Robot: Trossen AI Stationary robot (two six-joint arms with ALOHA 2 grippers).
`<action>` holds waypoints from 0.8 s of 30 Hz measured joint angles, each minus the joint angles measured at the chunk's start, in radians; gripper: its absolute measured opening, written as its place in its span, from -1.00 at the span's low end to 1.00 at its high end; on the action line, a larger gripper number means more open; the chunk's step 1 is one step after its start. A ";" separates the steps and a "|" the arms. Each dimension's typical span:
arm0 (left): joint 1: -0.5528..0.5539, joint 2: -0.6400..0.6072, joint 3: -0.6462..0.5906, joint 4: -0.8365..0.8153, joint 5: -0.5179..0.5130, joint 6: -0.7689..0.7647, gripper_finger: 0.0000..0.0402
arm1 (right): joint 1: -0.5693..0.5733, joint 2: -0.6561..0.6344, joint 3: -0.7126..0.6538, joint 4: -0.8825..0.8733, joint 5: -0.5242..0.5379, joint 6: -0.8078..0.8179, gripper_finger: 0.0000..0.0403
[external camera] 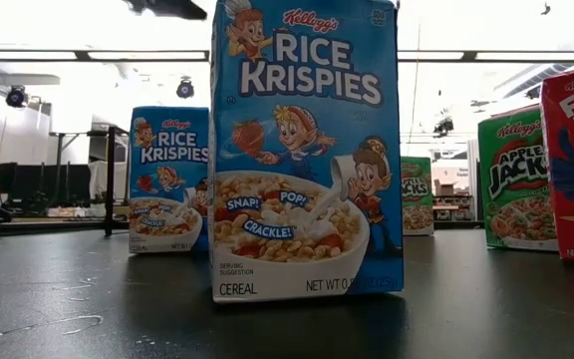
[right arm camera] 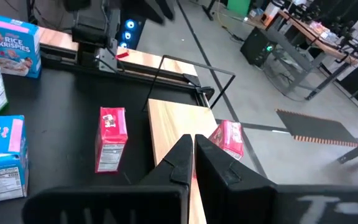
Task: Stack cereal on shelf
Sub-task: Put the top right red cereal box on the shelf
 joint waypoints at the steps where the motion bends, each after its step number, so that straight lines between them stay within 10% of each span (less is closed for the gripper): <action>1: 0.039 0.010 0.000 -0.002 0.042 0.004 -0.82 | 0.000 -0.002 -0.005 0.003 0.000 -0.003 -0.96; 13: 0.470 0.202 0.001 0.019 0.365 0.014 -0.82 | 0.000 -0.001 -0.038 0.046 0.000 -0.017 -0.96; 24: 0.559 0.404 0.109 0.057 0.433 0.016 -0.82 | -0.001 -0.001 -0.039 0.046 0.000 -0.005 -0.96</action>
